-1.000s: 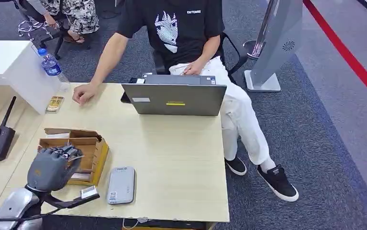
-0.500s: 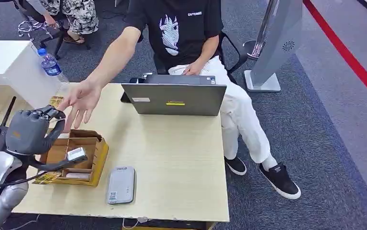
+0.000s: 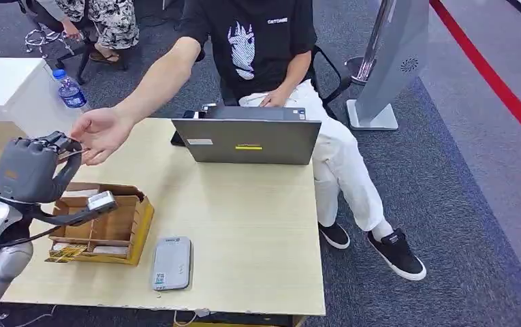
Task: Pass the card to the sensor for recognition and then transmit it.
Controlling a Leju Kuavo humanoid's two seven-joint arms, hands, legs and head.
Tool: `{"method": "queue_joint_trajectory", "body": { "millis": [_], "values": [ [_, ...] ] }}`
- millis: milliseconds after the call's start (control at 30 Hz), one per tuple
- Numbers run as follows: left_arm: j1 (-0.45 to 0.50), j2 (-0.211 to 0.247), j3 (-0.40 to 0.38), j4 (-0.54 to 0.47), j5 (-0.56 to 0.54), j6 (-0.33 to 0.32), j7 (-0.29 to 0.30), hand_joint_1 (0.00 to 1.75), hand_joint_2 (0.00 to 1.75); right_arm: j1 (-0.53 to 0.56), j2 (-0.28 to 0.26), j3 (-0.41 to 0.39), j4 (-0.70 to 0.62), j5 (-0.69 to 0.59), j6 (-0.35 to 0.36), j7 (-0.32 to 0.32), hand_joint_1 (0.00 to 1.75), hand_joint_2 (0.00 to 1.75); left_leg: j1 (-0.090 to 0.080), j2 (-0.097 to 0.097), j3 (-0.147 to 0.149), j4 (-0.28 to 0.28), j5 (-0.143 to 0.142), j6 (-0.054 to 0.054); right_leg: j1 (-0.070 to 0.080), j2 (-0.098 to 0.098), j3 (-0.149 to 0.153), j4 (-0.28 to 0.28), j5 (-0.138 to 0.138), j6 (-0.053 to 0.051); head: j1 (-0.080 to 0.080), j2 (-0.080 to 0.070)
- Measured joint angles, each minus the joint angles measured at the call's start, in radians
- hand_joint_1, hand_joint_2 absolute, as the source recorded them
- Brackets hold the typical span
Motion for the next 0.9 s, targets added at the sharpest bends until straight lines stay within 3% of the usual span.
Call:
{"method": "queue_joint_trajectory", "body": {
  "millis": [33, 167, 300, 400, 500, 600, 700, 833, 900],
  "values": [
    [0.000, 0.000, 0.000, 0.002, -0.001, 0.004, 0.000, 0.00, 1.75, 0.000, -0.001, 0.002, 0.003, 0.000, -0.002, -0.002, 0.00, 1.75, 0.000, 0.000, 0.000, 0.000, 0.000, 0.000, 0.000, 0.000, 0.000, 0.000, 0.000, 0.000, 0.000, 0.000],
    [0.013, 0.000, 0.002, 0.005, -0.001, 0.031, -0.003, 0.00, 1.75, -0.001, -0.006, 0.006, 0.014, 0.000, -0.011, -0.006, 0.00, 1.75, 0.000, 0.000, 0.000, 0.000, 0.000, 0.000, 0.000, 0.000, 0.000, 0.000, 0.000, 0.000, 0.000, 0.000],
    [0.051, -0.006, 0.020, 0.005, 0.018, 0.106, -0.028, 0.00, 1.75, -0.002, -0.011, 0.013, 0.028, -0.002, -0.023, -0.011, 0.00, 1.75, 0.000, 0.000, 0.000, 0.000, 0.000, 0.000, 0.000, 0.000, 0.000, 0.000, 0.000, 0.000, 0.000, 0.000],
    [0.134, -0.023, 0.065, -0.011, 0.103, 0.197, -0.085, 0.00, 1.75, -0.002, -0.013, 0.014, 0.037, -0.011, -0.033, -0.014, 0.00, 1.75, 0.000, 0.002, 0.000, 0.000, -0.001, 0.000, 0.000, 0.002, 0.000, 0.000, 0.000, 0.000, 0.000, 0.000],
    [0.244, -0.040, 0.136, -0.052, 0.235, 0.228, -0.157, 0.00, 1.75, -0.001, -0.013, 0.014, 0.040, -0.024, -0.043, -0.004, 0.00, 1.75, 0.000, 0.003, 0.000, 0.000, -0.001, 0.000, 0.000, 0.003, -0.001, 0.000, 0.000, 0.000, 0.000, 0.000],
    [0.356, -0.077, 0.231, -0.105, 0.377, 0.210, -0.250, 0.00, 1.75, 0.004, -0.011, 0.014, 0.038, -0.042, -0.043, 0.021, 0.00, 1.75, 0.000, 0.003, 0.000, 0.000, -0.001, 0.000, 0.000, 0.003, -0.002, 0.000, -0.001, 0.000, 0.000, 0.000],
    [0.455, -0.131, 0.338, -0.161, 0.505, 0.147, -0.328, 0.00, 1.75, 0.009, 0.002, 0.013, 0.015, -0.060, -0.037, 0.047, 0.00, 1.75, 0.000, 0.002, -0.001, -0.001, -0.002, 0.000, 0.000, 0.003, -0.002, 0.000, -0.001, 0.001, 0.000, 0.000],
    [0.529, -0.185, 0.438, -0.204, 0.539, 0.119, -0.361, 0.00, 1.75, 0.014, 0.015, 0.012, -0.011, -0.060, -0.029, 0.056, 0.00, 1.75, 0.000, 0.001, -0.001, -0.001, -0.001, 0.000, 0.000, 0.001, -0.001, 0.000, -0.001, 0.001, 0.000, 0.000],
    [0.553, -0.221, 0.483, -0.221, 0.602, 0.060, -0.375, 0.00, 1.75, 0.014, 0.021, 0.011, -0.027, -0.066, -0.027, 0.066, 0.00, 1.75, 0.000, 0.001, -0.002, -0.001, -0.001, 0.000, 0.000, 0.001, -0.001, 0.000, -0.001, 0.001, -0.001, 0.000]
  ]
}}
